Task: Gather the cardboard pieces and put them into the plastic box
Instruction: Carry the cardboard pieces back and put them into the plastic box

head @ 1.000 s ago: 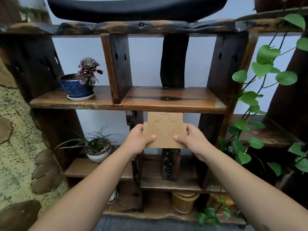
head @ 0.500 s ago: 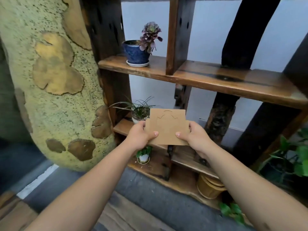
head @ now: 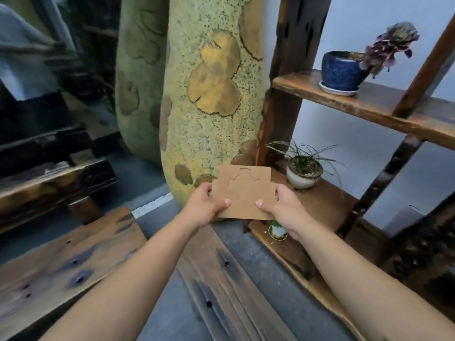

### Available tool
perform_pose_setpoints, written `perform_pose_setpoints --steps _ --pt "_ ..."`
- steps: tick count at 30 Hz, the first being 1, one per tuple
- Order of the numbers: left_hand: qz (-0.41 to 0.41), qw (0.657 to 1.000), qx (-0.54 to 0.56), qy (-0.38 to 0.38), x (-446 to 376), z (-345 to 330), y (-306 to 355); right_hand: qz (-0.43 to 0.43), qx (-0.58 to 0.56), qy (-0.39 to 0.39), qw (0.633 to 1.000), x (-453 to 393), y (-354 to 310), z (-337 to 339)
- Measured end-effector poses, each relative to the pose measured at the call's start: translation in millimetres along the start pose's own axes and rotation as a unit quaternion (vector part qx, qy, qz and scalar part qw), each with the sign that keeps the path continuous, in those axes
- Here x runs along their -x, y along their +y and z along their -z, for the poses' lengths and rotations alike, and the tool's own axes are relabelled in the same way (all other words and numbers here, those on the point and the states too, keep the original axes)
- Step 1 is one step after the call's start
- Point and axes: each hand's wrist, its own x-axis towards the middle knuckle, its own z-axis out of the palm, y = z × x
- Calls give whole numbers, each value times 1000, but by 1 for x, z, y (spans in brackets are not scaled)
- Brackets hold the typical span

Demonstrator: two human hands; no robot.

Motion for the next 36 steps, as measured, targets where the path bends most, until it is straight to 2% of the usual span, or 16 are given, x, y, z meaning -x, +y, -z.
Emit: perform_pose_setpoints --steps 10,14,20,26,32,36 --pt "75 988 11 135 40 171 -106 33 38 -158 986 -12 -48 -203" --pt "119 974 7 191 67 225 -137 36 16 -229 973 -5 -60 -275" --pt "187 944 23 272 110 280 -174 51 43 -317 946 4 -77 -366" --pt "230 906 32 353 153 303 -197 71 55 -403 911 16 -83 -424" --pt "263 836 114 468 203 303 -214 114 94 -526 838 34 -93 -482" --pt "291 763 160 555 253 287 -223 145 119 -613 768 73 -92 -519"
